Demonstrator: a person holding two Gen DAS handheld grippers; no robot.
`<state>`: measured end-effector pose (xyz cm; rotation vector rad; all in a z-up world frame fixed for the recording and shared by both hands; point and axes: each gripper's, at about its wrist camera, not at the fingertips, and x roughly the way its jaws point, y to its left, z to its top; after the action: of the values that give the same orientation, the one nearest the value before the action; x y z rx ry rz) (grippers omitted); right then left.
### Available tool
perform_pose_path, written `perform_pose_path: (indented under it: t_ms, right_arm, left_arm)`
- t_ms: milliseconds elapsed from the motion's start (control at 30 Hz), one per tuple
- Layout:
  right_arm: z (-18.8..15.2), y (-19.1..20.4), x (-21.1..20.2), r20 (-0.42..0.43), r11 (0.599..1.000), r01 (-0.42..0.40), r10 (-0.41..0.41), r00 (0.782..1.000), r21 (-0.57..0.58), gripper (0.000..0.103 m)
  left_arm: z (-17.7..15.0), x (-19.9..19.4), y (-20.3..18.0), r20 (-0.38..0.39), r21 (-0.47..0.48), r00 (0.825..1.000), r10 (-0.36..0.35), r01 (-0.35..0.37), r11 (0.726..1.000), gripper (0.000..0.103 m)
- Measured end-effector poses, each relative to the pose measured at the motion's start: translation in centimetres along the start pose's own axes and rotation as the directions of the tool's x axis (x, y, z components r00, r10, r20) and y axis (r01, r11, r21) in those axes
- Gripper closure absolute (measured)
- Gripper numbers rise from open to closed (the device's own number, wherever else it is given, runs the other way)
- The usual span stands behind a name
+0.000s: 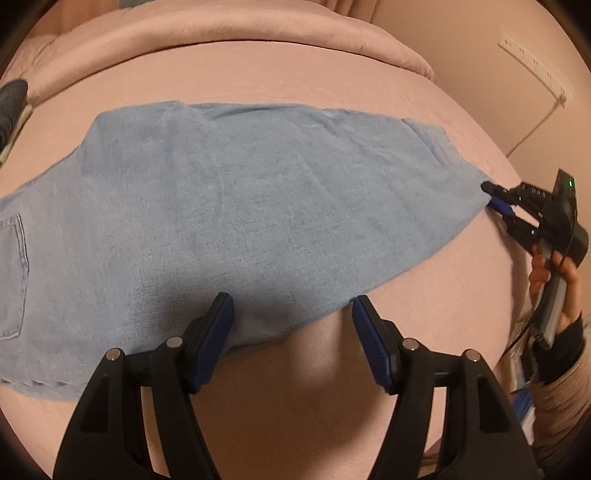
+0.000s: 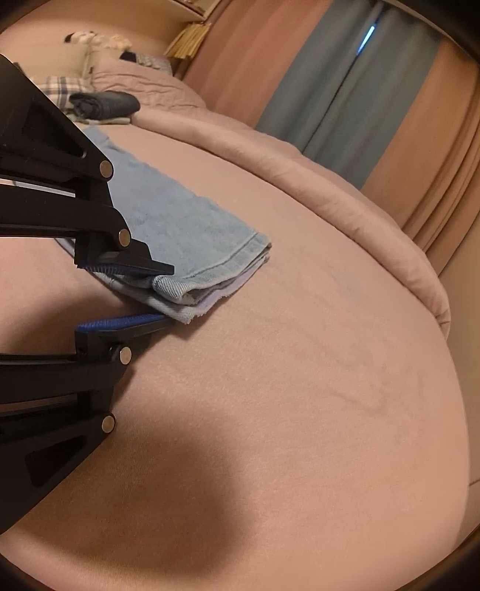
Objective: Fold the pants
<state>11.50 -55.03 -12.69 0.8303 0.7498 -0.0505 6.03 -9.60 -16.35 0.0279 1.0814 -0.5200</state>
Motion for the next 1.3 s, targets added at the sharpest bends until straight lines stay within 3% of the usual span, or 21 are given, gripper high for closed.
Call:
perform_pose_path:
  t_ms: [133,233,367,533,600,767,833,933,967,1000,1100,1233,1300]
  right_arm:
    - [-0.1,2.4,-1.5,0.061,0.993,-0.008,0.016,0.998,-0.121,0.085]
    - [-0.6,5.9,-2.5,0.097,0.962,-0.006,0.033,0.995,-0.271,0.085]
    - [-3.0,11.3,-3.1,0.118,0.872,-0.001,0.067,0.991,-0.49,0.085]
    - [-7.9,16.6,-2.2,0.044,0.738,-0.066,0.129,0.991,-0.671,0.085]
    - [-10.2,17.8,-1.4,0.005,0.685,-0.085,0.128,0.992,-0.724,0.085]
    - [-16.1,19.4,0.0,-0.114,0.556,-0.161,0.119,0.986,-0.815,0.085]
    - [-17.8,19.7,0.4,-0.143,0.516,-0.177,0.106,0.984,-0.838,0.085]
    - [-19.2,20.0,0.6,-0.172,0.488,-0.2,0.103,0.98,-0.849,0.085]
    - [-19.3,20.2,0.6,-0.185,0.488,-0.215,0.109,0.977,-0.846,0.085]
    - [-19.3,20.2,0.5,-0.19,0.488,-0.221,0.113,0.975,-0.845,0.085]
    - [-19.6,20.7,0.1,-0.19,0.476,-0.23,0.132,0.973,-0.849,0.085]
    - [-19.9,21.8,0.1,-0.206,0.469,-0.264,0.173,0.963,-0.843,0.085]
    - [-20.5,22.3,0.0,-0.215,0.446,-0.278,0.187,0.959,-0.851,0.085]
  left_arm:
    - [0.2,-0.4,0.5,0.002,-0.053,0.999,-0.046,0.046,0.998,0.037]
    - [0.6,-0.7,0.8,0.007,-0.084,0.997,-0.082,0.083,0.993,0.037]
    - [1.4,-1.5,1.1,0.046,-0.145,0.98,-0.193,0.198,0.969,0.036]
    - [2.1,-2.3,1.6,0.127,-0.246,0.926,-0.355,0.376,0.893,0.036]
    - [2.3,-2.6,2.1,0.161,-0.282,0.921,-0.354,0.387,0.878,0.036]
    - [2.9,-0.8,2.9,0.19,-0.382,0.888,-0.418,0.459,0.802,0.031]
    - [3.1,0.3,2.9,0.197,-0.407,0.876,-0.44,0.481,0.776,0.031]
    - [3.0,1.4,3.8,0.226,-0.451,0.853,-0.471,0.52,0.726,0.033]
    - [2.7,1.1,4.6,0.232,-0.468,0.852,-0.469,0.521,0.714,0.038]
    - [2.7,1.2,5.0,0.238,-0.479,0.853,-0.464,0.518,0.708,0.051]
    - [2.4,0.5,6.4,0.254,-0.494,0.864,-0.434,0.502,0.71,0.075]
    - [2.4,-1.4,7.7,0.31,-0.482,0.873,-0.377,0.486,0.729,0.083]
    - [2.9,-2.2,8.2,0.329,-0.469,0.876,-0.352,0.476,0.744,0.086]
